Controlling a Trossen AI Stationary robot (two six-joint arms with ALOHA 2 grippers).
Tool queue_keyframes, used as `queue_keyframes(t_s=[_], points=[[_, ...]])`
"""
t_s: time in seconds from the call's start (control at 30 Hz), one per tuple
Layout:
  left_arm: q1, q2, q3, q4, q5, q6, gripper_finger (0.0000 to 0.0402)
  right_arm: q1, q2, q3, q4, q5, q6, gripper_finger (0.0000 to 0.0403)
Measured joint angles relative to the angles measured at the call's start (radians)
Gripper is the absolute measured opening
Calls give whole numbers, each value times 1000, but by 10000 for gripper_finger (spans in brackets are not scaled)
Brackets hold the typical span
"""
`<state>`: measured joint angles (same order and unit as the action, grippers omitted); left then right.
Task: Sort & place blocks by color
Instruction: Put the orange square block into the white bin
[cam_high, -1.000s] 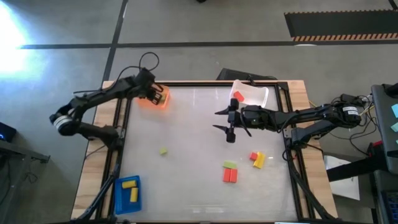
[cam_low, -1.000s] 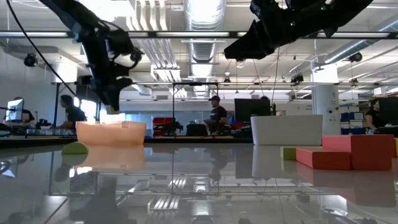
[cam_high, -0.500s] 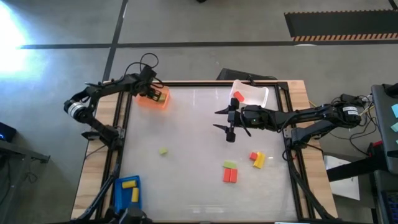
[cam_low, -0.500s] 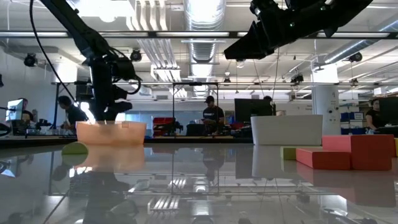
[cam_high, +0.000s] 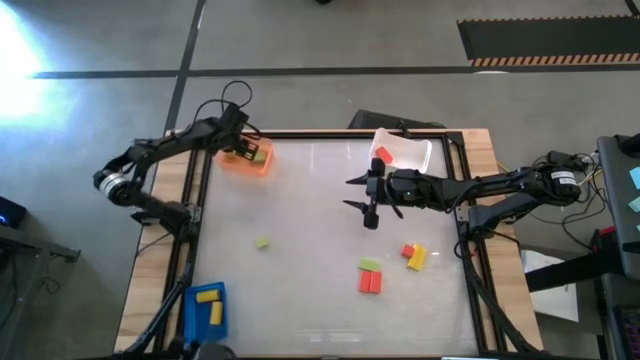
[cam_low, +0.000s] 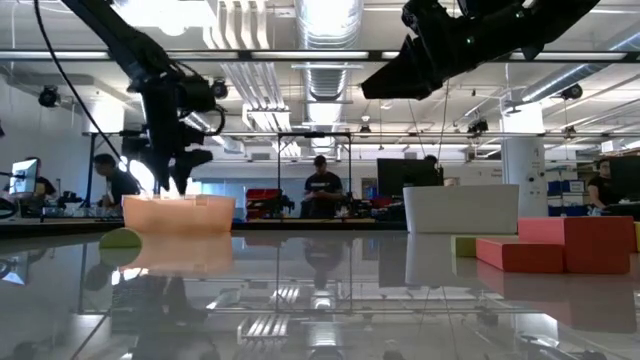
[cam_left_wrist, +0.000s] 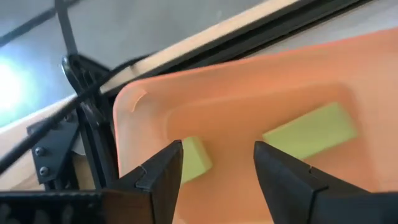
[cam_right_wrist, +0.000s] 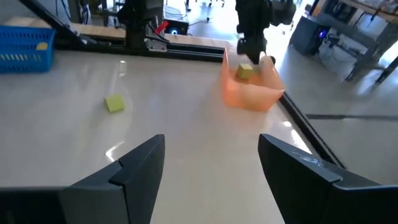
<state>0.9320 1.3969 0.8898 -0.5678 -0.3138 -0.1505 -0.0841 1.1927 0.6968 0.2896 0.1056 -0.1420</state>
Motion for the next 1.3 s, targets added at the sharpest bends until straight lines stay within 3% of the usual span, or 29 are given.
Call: queue_keyframes(t_s=[0.23,0.47,0.67,0.9,1.13,1.3], points=[[-160,-227,-12,36,0,-35,182,2,0,1,-48,0,120,249],[-430,-400,-91,238,1,-76,182,76,1,67,-314,-1,203,247],[-584,-455,-135,409,-5,-47,182,185,2,126,-513,-1,253,232],[-651,-461,-156,560,-6,8,183,280,3,221,-751,2,411,215],[-653,-457,-162,560,-6,7,183,376,3,250,-881,25,573,197],[-654,-458,-163,560,-6,6,183,401,3,260,-1105,25,781,184]])
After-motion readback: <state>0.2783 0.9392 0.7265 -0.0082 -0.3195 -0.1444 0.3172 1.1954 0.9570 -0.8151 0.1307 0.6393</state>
